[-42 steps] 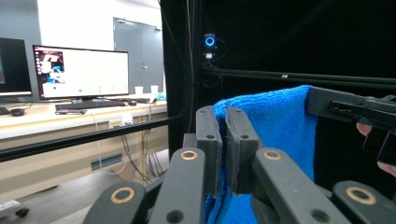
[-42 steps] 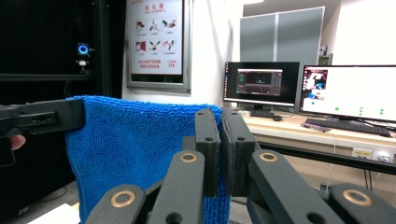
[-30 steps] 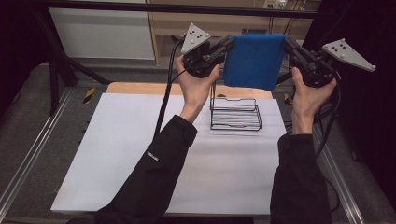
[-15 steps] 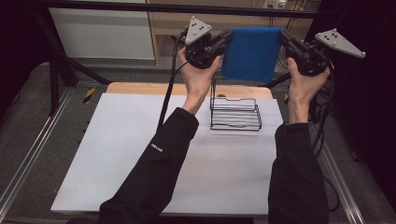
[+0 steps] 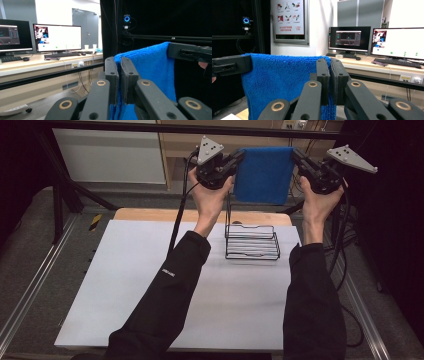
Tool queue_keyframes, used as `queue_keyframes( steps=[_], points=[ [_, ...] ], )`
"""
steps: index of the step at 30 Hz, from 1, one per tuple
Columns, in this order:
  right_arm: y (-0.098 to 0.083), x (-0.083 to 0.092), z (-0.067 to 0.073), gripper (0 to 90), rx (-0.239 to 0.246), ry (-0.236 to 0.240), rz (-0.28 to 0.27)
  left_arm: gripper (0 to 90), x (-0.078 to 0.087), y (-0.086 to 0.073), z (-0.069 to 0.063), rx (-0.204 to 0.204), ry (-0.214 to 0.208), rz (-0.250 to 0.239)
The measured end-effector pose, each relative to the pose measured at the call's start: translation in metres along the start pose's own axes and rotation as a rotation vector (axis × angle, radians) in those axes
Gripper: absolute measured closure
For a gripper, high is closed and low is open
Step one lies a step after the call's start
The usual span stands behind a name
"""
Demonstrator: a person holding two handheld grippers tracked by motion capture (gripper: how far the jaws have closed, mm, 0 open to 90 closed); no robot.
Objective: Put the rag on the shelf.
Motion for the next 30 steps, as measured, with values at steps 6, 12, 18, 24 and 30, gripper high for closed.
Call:
queue_keyframes(
  steps=[6, 12, 18, 24, 30],
  points=[
    [-0.009, -0.001, -0.003, 86.8, 0.005, -0.002, 0.015, 84.9, -0.002, -0.011, 0.000, -0.007, -0.013, 0.025],
    [-0.018, -0.001, -0.007, 86.8, 0.000, 0.001, 0.061, 84.8, -0.002, -0.020, 0.000, -0.007, -0.025, 0.053],
    [-0.030, 0.006, -0.012, 86.8, -0.009, 0.006, 0.081, 84.8, -0.002, -0.031, -0.006, -0.004, -0.059, 0.070],
    [-0.042, 0.014, -0.017, 86.8, -0.027, 0.009, 0.092, 84.9, -0.001, -0.038, -0.013, -0.003, -0.079, 0.085],
    [-0.048, 0.019, -0.019, 86.8, -0.040, 0.011, 0.093, 84.8, 0.003, -0.044, -0.017, -0.016, -0.094, 0.101]
  ],
)
Point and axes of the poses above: each handheld gripper's, and its own axes: x roughly backward along the jaws, y roughly out of its top, z roughly to its left, the point moved 2 cm from there along -x, roughly forward along the jaws, and after that the axes turned 8 degrees about -x, right-handed, at the moved point
